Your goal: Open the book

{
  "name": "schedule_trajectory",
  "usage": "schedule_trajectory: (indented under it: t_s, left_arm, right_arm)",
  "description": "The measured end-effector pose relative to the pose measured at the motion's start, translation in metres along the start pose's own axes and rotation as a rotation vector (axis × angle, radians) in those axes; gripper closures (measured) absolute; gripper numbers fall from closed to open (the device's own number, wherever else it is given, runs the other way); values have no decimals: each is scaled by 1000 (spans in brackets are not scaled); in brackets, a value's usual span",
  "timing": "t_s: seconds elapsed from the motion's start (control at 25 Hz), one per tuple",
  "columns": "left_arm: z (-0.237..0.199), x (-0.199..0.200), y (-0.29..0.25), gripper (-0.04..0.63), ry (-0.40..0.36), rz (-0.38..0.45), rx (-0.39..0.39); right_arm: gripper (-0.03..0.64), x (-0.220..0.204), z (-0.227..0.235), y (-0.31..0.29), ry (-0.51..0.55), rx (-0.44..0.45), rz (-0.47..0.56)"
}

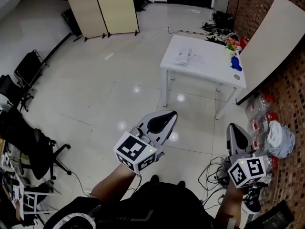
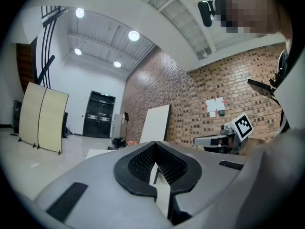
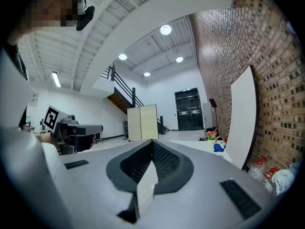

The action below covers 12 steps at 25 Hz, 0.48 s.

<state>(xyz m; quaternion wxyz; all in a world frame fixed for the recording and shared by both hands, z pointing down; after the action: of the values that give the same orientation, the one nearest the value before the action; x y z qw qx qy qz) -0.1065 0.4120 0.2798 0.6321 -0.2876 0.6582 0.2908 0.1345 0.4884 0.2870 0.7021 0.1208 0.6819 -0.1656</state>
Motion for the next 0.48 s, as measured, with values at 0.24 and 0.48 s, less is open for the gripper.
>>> schedule_trajectory:
  t_s: [0.24,0.48]
  left_arm:
    - [17,1,-2,599,-1,-12,-1]
    - [25,-4,-5,599,-1,-22,-1]
  right_arm:
    - [617,-2,5,12,-2,10,-13]
    - [617,-3,10,16,15,22,-13]
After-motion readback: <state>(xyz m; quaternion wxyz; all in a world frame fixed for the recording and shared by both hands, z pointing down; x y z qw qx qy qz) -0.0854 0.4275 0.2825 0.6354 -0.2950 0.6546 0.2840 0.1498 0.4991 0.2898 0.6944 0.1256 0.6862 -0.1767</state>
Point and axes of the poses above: the fingertips, and each gripper's own axes: y backward along the fingers, z to its right, x out of its top, the point moved 6 cm from there along y, backward along the fingers, and after that the axes turned 10 degrees about x, right-handed, at the moved point
